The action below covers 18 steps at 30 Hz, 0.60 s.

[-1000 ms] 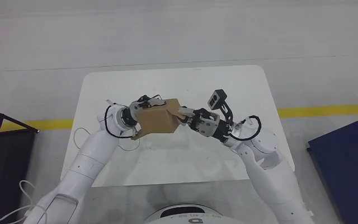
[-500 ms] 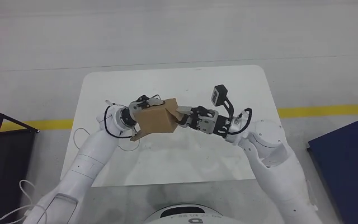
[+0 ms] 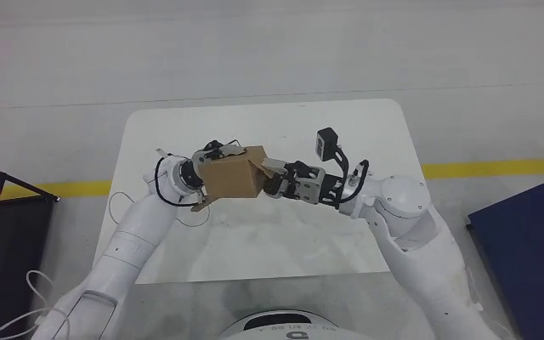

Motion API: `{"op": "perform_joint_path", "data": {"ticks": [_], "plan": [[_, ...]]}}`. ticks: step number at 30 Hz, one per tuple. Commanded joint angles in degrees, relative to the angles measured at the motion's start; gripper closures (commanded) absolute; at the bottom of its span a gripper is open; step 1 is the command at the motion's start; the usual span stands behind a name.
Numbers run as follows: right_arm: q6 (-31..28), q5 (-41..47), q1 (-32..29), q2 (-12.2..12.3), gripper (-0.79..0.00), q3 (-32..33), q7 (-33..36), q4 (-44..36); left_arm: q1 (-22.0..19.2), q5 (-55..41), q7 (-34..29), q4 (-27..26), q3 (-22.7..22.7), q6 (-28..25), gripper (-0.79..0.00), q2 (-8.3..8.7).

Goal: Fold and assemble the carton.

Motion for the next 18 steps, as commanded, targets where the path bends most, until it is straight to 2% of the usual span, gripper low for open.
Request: {"op": "perform_joint_path", "data": {"ticks": [1,5,9,18], "plan": [[0.16,-0.07,0.14,0.08,-0.671,-0.44,0.1,0.24,-0.17,-0.1,-0.11,0.19,0.07,-0.11,0.0,-0.03],[0.14,-0.1,0.25,0.25,-0.739,-0.88,0.0,0.57,-0.51,-0.4,-0.13,0.51,0.3,-0.12,0.0,-0.13],[-0.25,0.01,-0.06,0.43,-0.745,-1.16,-0.11,0.32,-0.75,-0.46,-0.21,0.79,0.49,-0.21,0.0,-0.22],[-2.68,0.71,-1.06,0.65,-0.668,-2.15,-1.34,1.46,-0.71,-0.65,-0.44,0.84,1.19,-0.44,0.0,-0.53]]}}
